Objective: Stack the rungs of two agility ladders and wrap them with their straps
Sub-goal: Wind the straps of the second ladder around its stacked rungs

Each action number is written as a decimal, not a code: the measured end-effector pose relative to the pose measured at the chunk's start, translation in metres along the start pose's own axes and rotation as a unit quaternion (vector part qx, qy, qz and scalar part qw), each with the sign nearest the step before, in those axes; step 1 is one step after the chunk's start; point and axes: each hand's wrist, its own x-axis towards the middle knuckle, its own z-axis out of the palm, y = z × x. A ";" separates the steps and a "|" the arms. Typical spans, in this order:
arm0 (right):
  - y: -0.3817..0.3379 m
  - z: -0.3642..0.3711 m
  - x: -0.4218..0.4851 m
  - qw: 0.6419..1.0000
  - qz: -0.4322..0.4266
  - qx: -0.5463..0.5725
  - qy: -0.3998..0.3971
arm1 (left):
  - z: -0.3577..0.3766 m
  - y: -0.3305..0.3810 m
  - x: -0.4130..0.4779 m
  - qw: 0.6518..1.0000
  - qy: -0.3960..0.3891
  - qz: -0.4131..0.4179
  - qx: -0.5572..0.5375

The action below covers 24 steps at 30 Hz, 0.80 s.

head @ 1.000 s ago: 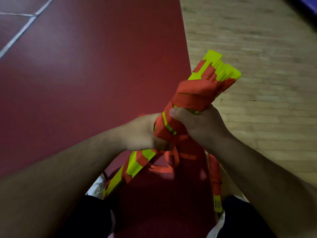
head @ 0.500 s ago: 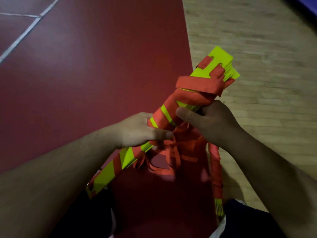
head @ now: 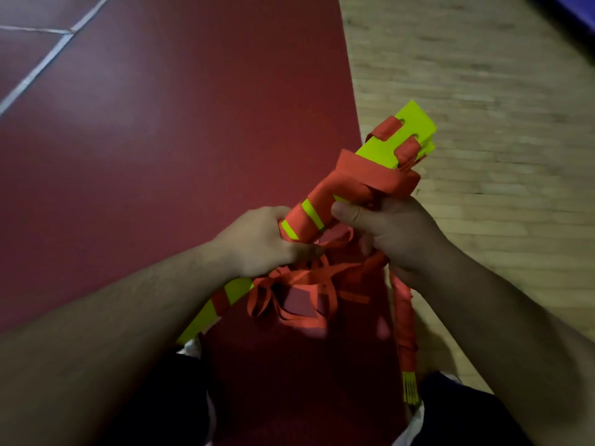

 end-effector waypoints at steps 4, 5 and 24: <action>0.004 0.004 -0.002 0.999 -0.011 0.035 -0.011 | -0.002 -0.001 0.000 0.998 0.033 0.009 0.050; 0.005 0.005 -0.003 0.999 -0.009 0.030 -0.017 | -0.002 0.000 -0.001 0.998 0.038 0.011 0.050; -0.003 -0.008 -0.006 0.991 -0.119 0.032 -0.056 | -0.005 0.014 -0.018 0.857 -0.317 0.043 -0.404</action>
